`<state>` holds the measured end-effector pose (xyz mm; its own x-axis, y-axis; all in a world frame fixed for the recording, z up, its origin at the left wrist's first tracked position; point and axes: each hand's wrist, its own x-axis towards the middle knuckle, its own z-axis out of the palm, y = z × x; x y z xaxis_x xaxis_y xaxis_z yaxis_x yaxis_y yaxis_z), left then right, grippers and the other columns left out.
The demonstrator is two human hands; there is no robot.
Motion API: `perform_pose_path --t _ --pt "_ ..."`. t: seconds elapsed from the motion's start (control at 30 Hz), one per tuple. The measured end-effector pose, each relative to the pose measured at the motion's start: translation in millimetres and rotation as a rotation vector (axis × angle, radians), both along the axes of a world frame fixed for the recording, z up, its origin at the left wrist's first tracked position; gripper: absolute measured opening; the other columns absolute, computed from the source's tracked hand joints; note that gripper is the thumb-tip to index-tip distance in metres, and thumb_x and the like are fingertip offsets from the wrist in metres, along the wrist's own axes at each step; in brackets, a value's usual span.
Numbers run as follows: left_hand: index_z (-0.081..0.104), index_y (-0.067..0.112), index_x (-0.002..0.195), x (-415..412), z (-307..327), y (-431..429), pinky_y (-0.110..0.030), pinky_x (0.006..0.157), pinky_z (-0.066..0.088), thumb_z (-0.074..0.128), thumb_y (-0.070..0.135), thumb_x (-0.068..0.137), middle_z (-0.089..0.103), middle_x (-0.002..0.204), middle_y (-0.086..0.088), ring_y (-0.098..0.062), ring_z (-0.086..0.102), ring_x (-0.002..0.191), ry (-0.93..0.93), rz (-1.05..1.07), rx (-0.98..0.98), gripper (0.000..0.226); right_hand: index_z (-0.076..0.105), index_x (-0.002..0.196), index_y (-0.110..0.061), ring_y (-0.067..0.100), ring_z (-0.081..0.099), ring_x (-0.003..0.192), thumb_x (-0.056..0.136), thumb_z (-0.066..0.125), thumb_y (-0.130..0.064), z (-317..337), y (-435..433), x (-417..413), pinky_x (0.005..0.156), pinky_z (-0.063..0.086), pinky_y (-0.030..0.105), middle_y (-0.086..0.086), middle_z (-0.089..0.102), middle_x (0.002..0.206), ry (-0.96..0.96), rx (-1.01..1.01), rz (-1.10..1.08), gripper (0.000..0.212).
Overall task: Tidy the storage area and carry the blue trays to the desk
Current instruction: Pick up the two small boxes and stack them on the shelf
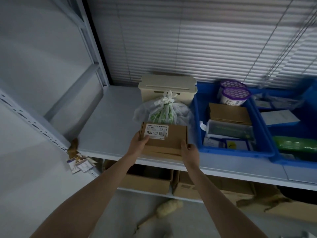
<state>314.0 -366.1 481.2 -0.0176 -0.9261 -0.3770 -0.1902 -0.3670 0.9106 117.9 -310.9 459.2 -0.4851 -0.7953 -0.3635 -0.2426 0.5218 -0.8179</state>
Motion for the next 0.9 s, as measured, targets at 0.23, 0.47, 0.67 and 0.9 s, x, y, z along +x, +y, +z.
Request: perform_pose_path --t 0.23,0.47,0.67,0.9 --pt "0.049 0.015 0.137 26.4 -18.2 48.8 -0.032 0.094 0.048 0.059 0.052 0.092 0.053 0.129 -0.002 -0.019 0.055 0.113 -0.215 0.173 -0.2 0.059 0.053 0.132 -0.015 0.023 0.059 0.114 0.097 0.05 -0.045 11.9 48.4 29.0 0.089 0.049 0.037 0.004 0.058 0.129 0.298 -0.14 -0.17 0.046" --pt "0.063 0.02 0.09 71.9 -90.4 149.2 -0.033 0.068 0.052 0.057 0.02 0.095 0.066 0.081 0.002 -0.014 0.064 0.075 -0.27 -0.07 -0.315 0.007 0.07 0.089 -0.006 0.02 0.064 0.063 0.092 0.052 -0.02 -48.7 136.8 77.8 0.059 0.054 0.035 0.014 0.073 0.083 0.002 0.306 0.228 0.023" --pt "0.061 0.016 0.072 106.6 -246.0 215.6 -0.049 0.07 0.057 0.053 0.03 0.082 0.07 0.075 -0.008 -0.028 0.069 0.074 -0.374 -0.205 0.131 0.019 0.068 0.095 0.003 0.023 0.062 0.059 0.088 0.056 -0.013 -189.0 206.4 92.7 0.056 0.048 0.027 0.017 0.071 0.077 -0.173 0.708 0.203 0.021" --pt "0.065 0.014 0.093 70.5 -484.9 213.3 -0.036 0.074 0.051 0.055 0.025 0.088 0.069 0.096 -0.005 -0.027 0.065 0.091 -0.676 -0.468 0.205 0.015 0.065 0.075 -0.008 0.024 0.064 0.059 0.084 0.053 -0.015 -452.8 228.7 64.4 0.058 0.05 0.029 0.01 0.071 0.069 -0.082 0.764 0.296 0.017"
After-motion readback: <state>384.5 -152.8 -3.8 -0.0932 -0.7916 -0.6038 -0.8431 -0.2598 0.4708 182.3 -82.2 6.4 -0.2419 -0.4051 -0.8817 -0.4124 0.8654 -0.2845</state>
